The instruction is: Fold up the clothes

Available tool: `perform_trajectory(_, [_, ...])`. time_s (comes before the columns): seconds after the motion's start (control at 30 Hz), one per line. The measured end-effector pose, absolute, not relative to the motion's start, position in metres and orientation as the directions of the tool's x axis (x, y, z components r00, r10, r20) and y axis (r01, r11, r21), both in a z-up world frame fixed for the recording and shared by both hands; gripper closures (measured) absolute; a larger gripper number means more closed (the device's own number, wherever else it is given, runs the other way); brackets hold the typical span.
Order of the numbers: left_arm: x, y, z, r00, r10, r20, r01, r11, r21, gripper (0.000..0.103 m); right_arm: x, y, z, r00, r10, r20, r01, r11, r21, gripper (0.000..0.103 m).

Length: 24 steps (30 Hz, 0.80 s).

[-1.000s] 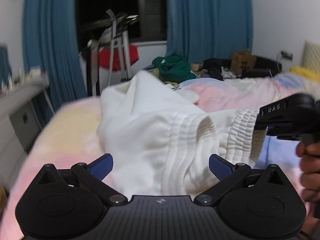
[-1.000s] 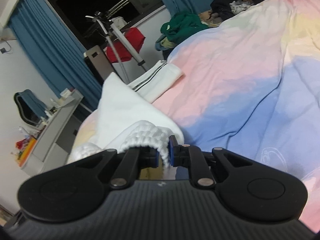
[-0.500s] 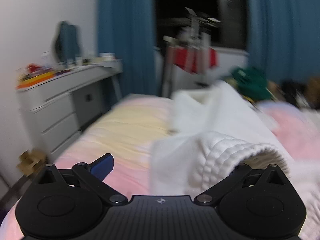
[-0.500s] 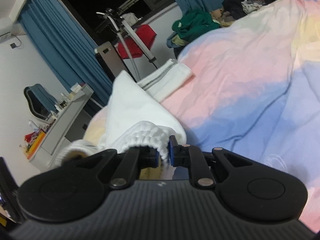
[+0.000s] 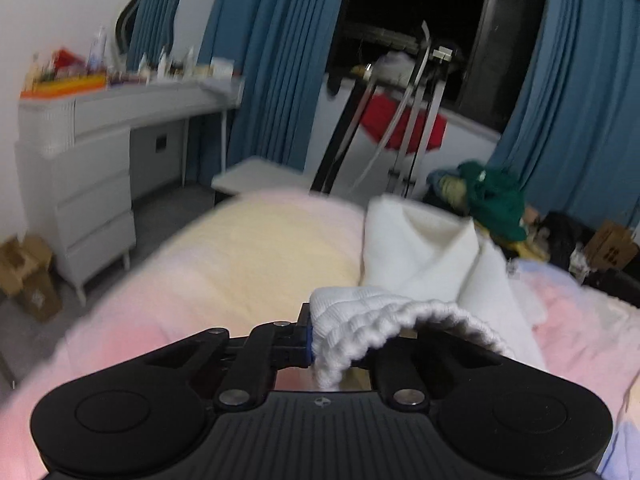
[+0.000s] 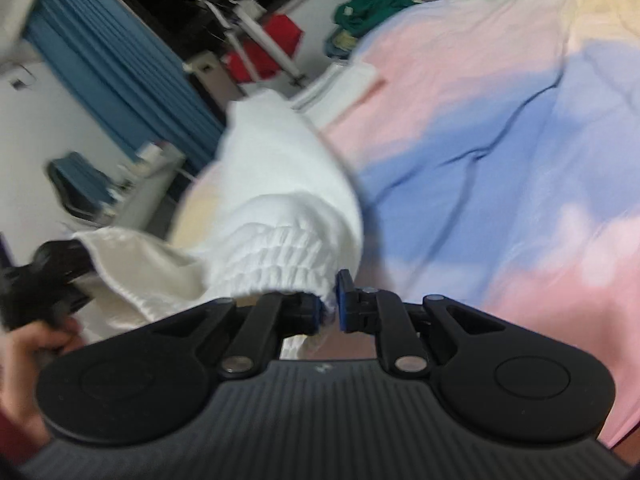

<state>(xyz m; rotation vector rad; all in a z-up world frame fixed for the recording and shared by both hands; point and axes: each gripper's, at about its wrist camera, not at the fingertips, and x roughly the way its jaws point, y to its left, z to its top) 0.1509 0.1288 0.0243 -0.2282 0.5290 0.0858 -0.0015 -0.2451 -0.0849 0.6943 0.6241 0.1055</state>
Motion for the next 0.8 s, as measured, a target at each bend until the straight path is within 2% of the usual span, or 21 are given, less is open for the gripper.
perform_trajectory(0.17, [0.178, 0.179, 0.071, 0.900, -0.002, -0.436, -0.099, 0.973, -0.207, 0.093, -0.009, -0.191, -0.065, 0.828, 0.371, -0.420, 0.008, 0.741, 0.671, 0.092])
perform_trajectory(0.3, [0.210, 0.221, 0.111, 0.931, 0.054, -0.361, -0.117, 0.981, -0.156, 0.093, 0.014, -0.136, -0.045, 0.808, 0.478, -0.344, -0.105, 0.692, 0.714, 0.092])
perform_trajectory(0.4, [0.245, 0.254, 0.123, 0.928, 0.122, -0.353, -0.175, 0.977, -0.124, 0.093, 0.045, -0.084, -0.038, 0.769, 0.555, -0.316, -0.194, 0.675, 0.712, 0.092])
perform_trajectory(0.5, [0.284, 0.293, 0.115, 0.894, 0.201, -0.401, -0.260, 0.961, -0.099, 0.093, 0.080, -0.030, -0.048, 0.711, 0.622, -0.328, -0.256, 0.663, 0.703, 0.092])
perform_trajectory(0.57, [0.306, 0.323, 0.103, 0.871, 0.203, -0.447, -0.294, 0.945, -0.142, 0.093, 0.094, -0.007, -0.060, 0.692, 0.639, -0.334, -0.255, 0.651, 0.715, 0.092])
perform_trajectory(0.63, [0.321, 0.340, 0.081, 0.845, 0.241, -0.478, -0.325, 0.940, -0.099, 0.093, 0.105, 0.011, -0.073, 0.682, 0.644, -0.347, -0.254, 0.654, 0.713, 0.092])
perform_trajectory(0.7, [0.332, 0.354, 0.054, 0.808, 0.249, -0.534, -0.330, 0.942, -0.060, 0.093, 0.115, 0.027, -0.086, 0.662, 0.645, -0.382, -0.251, 0.671, 0.698, 0.092])
perform_trajectory(0.8, [0.330, 0.363, 0.027, 0.798, 0.242, -0.552, -0.327, 0.943, -0.060, 0.091, 0.123, 0.041, -0.100, 0.623, 0.654, -0.429, -0.267, 0.693, 0.669, 0.092])
